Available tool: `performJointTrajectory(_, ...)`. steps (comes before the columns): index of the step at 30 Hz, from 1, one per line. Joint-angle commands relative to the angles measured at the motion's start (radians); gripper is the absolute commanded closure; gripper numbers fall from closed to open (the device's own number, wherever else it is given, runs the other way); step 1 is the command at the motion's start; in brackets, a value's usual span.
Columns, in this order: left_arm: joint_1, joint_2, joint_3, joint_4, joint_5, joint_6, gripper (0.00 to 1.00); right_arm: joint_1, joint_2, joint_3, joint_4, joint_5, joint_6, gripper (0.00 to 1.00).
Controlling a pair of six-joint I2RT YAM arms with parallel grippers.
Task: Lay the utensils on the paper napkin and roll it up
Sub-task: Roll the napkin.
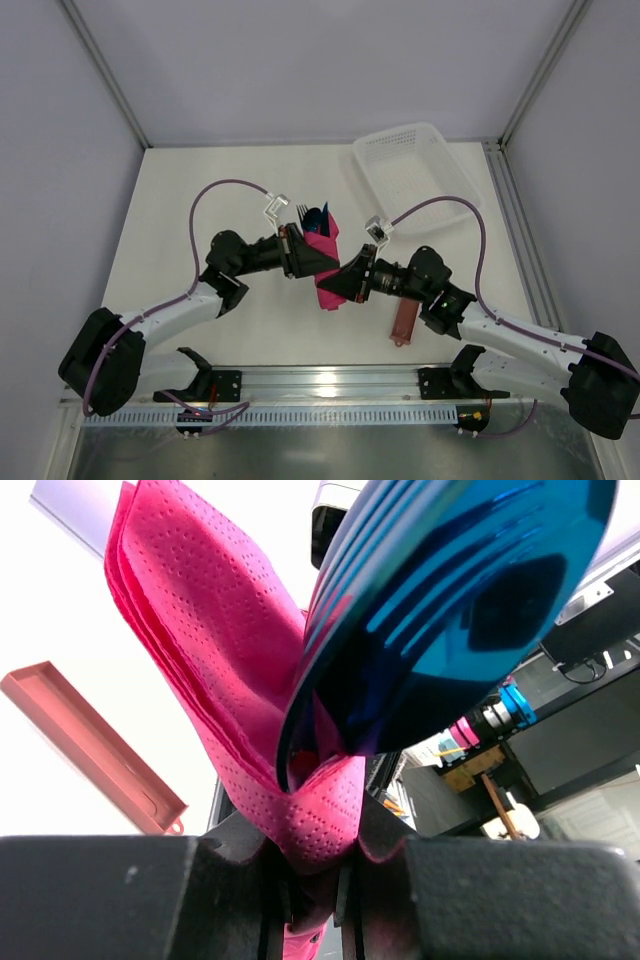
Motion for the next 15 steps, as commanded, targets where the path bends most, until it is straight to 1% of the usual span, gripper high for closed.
performJointTrajectory(1,0.004,0.031,0.043,0.035,-0.012,-0.056,0.89,-0.013,-0.028,-0.01,0.173,-0.036,0.005,0.96)
performJointTrajectory(2,0.004,0.039,0.043,0.036,-0.007,-0.062,0.83,-0.015,-0.029,-0.007,0.175,-0.04,0.014,0.96)
performJointTrajectory(9,0.004,0.027,0.034,0.056,-0.002,-0.079,0.66,-0.02,-0.06,-0.019,0.192,-0.053,0.038,0.96)
performJointTrajectory(10,0.004,0.022,0.029,0.039,-0.006,-0.071,0.61,-0.02,-0.068,-0.024,0.192,-0.053,0.039,0.96)
performJointTrajectory(15,0.002,-0.004,0.012,0.032,-0.019,-0.062,0.55,-0.021,-0.094,-0.027,0.176,-0.044,0.041,0.96)
